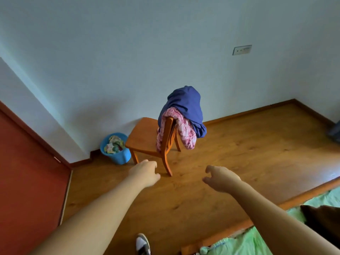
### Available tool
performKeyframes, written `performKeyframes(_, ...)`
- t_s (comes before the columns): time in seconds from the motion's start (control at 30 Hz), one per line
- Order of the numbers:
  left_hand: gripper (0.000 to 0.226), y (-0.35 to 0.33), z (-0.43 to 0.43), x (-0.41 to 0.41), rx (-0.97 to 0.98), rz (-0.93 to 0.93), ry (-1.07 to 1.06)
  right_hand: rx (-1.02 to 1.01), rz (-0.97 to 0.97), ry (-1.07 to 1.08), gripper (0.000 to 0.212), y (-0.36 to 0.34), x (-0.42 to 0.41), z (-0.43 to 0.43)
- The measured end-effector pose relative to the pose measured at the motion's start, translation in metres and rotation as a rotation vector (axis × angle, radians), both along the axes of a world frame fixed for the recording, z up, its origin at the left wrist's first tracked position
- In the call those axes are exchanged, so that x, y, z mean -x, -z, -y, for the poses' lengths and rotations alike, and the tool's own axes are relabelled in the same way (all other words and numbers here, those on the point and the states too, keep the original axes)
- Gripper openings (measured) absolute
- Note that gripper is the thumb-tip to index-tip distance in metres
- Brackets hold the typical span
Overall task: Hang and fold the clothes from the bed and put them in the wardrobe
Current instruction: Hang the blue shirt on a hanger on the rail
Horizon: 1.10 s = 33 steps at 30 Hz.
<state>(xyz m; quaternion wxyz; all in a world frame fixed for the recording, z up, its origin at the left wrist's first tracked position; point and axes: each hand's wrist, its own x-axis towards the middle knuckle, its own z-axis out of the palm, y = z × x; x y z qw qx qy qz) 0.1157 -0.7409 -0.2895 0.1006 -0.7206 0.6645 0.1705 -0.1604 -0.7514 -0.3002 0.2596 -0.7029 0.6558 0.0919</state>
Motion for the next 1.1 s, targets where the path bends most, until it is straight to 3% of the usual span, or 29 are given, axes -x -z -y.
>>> performKeyframes(0.23, 0.041, 0.015, 0.112, -0.028, 0.069, -0.082, 0.112, 0.036, -0.039, 0.107, 0.048, 0.007, -0.033, 0.088)
performKeyframes(0.6, 0.046, 0.030, 0.284, -0.139, 0.165, -0.087, 0.236, 0.038, -0.045, 0.270, 0.046, 0.011, -0.117, 0.216)
performKeyframes(0.83, 0.051, 0.031, 0.359, -0.120, 0.166, -0.155, 0.331, -0.004, -0.039, 0.396, 0.051, 0.014, -0.106, 0.261)
performKeyframes(1.1, 0.071, 0.039, 0.471, -0.065, 0.189, -0.159, 0.414, -0.006, 0.253, 0.562, 0.045, 0.040, -0.080, 0.370)
